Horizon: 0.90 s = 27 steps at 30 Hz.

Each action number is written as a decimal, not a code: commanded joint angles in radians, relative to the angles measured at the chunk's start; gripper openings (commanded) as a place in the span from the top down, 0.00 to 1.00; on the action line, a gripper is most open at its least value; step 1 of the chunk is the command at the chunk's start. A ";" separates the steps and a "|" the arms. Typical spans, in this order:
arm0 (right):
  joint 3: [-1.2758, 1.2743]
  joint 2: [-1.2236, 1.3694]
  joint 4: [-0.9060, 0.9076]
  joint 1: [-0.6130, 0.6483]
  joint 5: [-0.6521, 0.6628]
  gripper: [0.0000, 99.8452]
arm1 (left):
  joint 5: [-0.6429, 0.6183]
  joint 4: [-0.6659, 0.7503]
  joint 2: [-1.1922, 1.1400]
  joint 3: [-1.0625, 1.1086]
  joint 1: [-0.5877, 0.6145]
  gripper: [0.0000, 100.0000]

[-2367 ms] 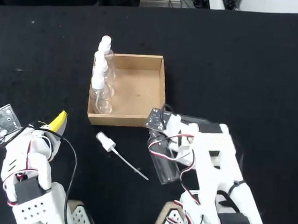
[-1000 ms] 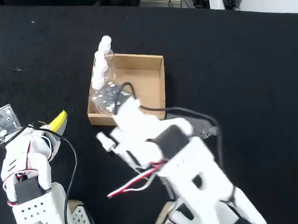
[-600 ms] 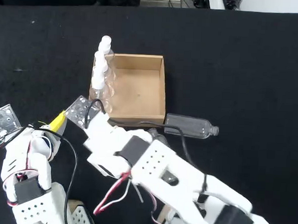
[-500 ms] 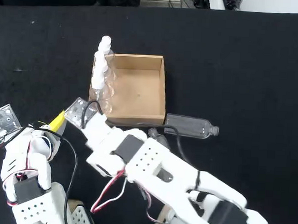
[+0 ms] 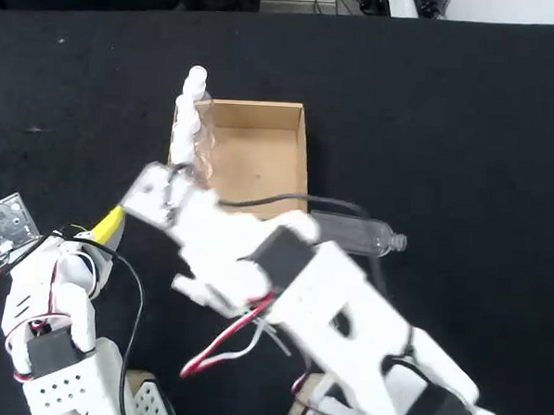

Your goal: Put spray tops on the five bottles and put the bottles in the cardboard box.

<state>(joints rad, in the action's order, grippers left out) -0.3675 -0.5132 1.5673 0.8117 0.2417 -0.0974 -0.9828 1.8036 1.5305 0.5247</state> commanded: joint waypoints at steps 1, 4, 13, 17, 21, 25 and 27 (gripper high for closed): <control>-0.012 -0.068 0.061 -0.199 0.123 0.75 | -0.011 0.020 0.003 -0.016 0.005 0.64; -0.147 -0.088 0.017 -0.324 0.221 0.75 | -0.011 0.020 0.003 -0.016 0.004 0.64; -0.489 -0.154 -0.272 -0.381 0.198 0.75 | -0.011 0.020 0.003 -0.013 0.002 0.64; -0.555 -0.154 -0.338 -0.376 0.160 0.75 | -0.011 0.020 0.003 -0.013 0.002 0.64; -0.638 -0.154 -0.428 -0.382 0.155 0.75 | -0.011 0.020 0.003 -0.013 0.002 0.64; -0.685 -0.154 -0.525 -0.377 0.055 0.75 | -0.011 0.020 0.003 -0.013 0.002 0.64; -0.688 -0.154 -0.540 -0.376 0.021 0.75 | -0.011 0.020 0.003 -0.013 0.002 0.64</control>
<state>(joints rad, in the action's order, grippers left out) -1.0564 -0.6345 1.0733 0.4419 0.3076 -0.0974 -0.9828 1.8036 1.5305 0.5247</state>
